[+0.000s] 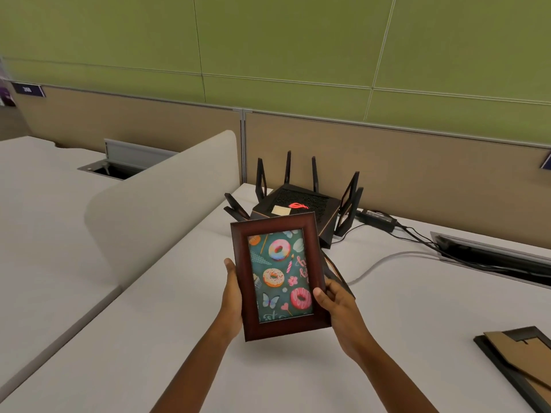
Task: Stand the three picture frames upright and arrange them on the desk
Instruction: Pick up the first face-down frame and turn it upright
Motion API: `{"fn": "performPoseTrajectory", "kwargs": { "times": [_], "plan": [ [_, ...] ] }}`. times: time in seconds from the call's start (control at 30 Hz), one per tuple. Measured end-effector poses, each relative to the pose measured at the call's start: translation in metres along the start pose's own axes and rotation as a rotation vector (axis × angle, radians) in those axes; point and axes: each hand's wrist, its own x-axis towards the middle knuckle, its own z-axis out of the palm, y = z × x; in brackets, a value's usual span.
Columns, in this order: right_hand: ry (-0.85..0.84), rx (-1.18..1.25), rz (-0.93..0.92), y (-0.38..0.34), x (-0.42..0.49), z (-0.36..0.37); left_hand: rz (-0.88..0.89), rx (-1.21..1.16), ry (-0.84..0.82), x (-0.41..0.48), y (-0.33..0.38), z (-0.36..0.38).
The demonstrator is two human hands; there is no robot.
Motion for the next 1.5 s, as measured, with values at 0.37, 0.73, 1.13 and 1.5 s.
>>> {"fn": "performPoseTrajectory", "kwargs": {
  "times": [0.37, 0.73, 1.13, 1.5],
  "plan": [
    [-0.147, -0.015, 0.066, 0.01, 0.055, 0.035, 0.06, 0.102, 0.077, 0.042, 0.028, -0.03],
    [-0.166, -0.037, 0.061, 0.025, 0.097, 0.052, 0.066, 0.143, 0.115, 0.081, 0.029, -0.051],
    [-0.174, -0.02, 0.081, 0.035, 0.11, 0.057, 0.055, 0.082, 0.149, 0.091, 0.024, -0.057],
    [-0.167, -0.037, 0.103, 0.037, 0.107, 0.055, 0.048, 0.132, 0.102, 0.098, 0.015, -0.065]
  ]
}}
